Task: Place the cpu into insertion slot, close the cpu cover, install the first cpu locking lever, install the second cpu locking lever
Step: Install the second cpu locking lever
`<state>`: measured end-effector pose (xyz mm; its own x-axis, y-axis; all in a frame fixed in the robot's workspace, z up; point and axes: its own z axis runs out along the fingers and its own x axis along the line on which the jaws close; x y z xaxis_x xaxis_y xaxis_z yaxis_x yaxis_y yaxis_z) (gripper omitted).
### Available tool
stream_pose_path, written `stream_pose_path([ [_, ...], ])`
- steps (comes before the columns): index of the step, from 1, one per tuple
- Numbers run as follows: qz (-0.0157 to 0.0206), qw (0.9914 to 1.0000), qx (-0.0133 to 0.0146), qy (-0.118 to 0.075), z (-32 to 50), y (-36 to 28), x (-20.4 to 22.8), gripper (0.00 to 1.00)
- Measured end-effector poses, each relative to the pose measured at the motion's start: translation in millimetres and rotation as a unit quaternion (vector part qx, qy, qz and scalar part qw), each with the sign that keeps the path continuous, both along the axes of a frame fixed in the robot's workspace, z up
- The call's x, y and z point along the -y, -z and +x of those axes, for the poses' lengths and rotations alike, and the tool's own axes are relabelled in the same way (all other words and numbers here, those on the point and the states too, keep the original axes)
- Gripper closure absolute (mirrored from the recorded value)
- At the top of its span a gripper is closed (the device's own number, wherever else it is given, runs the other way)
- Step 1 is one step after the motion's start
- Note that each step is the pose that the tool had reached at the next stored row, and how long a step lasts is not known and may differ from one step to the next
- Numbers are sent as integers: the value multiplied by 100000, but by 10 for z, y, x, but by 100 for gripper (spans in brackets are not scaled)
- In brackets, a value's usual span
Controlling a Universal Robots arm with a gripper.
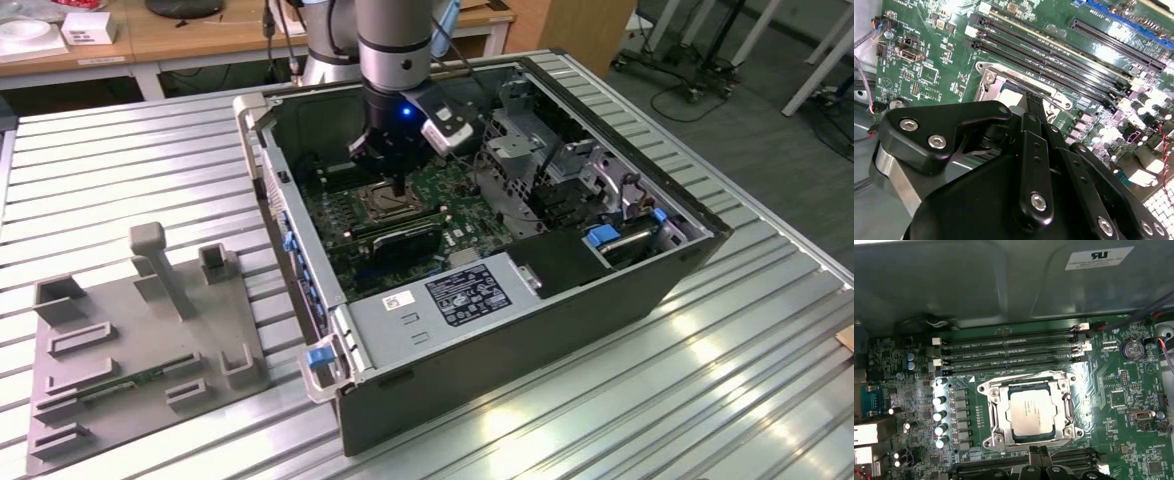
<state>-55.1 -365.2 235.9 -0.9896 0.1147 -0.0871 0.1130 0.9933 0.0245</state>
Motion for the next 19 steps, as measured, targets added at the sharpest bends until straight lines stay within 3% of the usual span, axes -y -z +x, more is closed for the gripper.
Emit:
stream_pose_path([
  [12,-119,100000,0,-2,0,9,45,89],
  [19,-125,100000,89,-3,-28,34,47,89],
])
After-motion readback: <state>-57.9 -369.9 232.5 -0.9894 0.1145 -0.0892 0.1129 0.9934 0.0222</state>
